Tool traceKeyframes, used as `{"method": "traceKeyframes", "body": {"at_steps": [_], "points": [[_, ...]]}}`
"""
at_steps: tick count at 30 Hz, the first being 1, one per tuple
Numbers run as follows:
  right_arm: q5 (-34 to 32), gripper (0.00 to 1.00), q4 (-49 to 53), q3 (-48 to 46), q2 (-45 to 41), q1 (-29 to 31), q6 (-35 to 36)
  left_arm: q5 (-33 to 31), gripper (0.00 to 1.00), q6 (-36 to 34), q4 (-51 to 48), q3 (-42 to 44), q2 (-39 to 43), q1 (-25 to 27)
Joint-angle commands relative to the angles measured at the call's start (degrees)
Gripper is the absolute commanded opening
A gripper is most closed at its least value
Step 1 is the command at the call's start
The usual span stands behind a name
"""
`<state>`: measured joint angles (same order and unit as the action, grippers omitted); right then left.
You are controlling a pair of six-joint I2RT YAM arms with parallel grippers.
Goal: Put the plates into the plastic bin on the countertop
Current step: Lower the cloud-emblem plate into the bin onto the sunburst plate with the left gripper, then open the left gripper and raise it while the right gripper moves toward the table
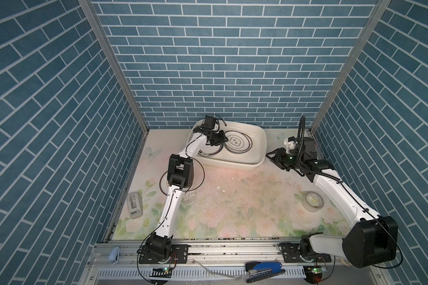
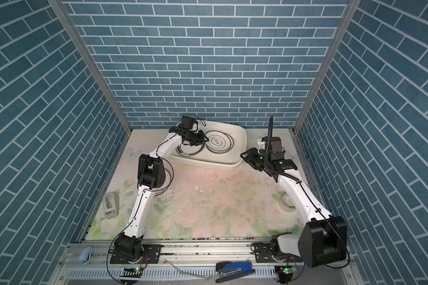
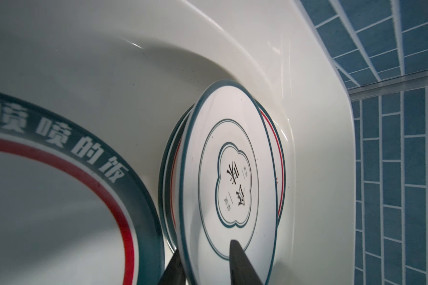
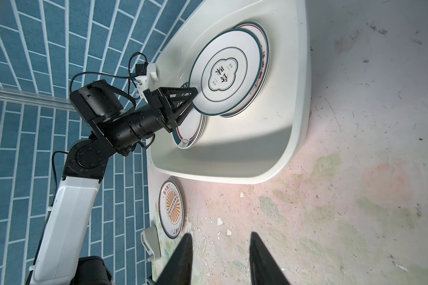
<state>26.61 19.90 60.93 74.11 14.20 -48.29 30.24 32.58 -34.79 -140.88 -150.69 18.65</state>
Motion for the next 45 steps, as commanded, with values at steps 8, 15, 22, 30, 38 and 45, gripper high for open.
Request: {"method": "traceKeyframes", "body": {"at_steps": [8, 15, 22, 30, 38, 45], "points": [[0.46, 0.39, -1.93, -1.25, 0.86, 0.13, -1.67, 0.67, 0.4, -0.18, 0.96, -1.06, -0.56, -0.24], [0.72, 0.39, -2.41, -1.38, 1.21, 0.13, -1.9, 0.66, 0.44, -0.04, 0.86, -0.8, -0.56, -0.22], [0.81, 0.39, -2.51, -0.78, 1.13, 0.13, -1.89, 1.02, 0.47, 0.45, 0.62, -0.46, -0.06, -0.23], [0.81, 0.39, -2.01, 1.25, 1.23, 0.13, -0.83, 1.78, 0.5, -1.39, -2.04, 0.99, 6.62, -0.29], [0.39, 0.43, 3.38, 10.82, 4.11, 3.15, 4.72, -2.13, 0.71, -15.42, -11.6, 4.12, 26.12, -1.49], [-3.47, 0.45, 0.98, 15.01, 10.19, 15.33, 4.96, -5.04, 0.88, -26.61, -23.13, 15.08, 46.65, -7.34]]}}
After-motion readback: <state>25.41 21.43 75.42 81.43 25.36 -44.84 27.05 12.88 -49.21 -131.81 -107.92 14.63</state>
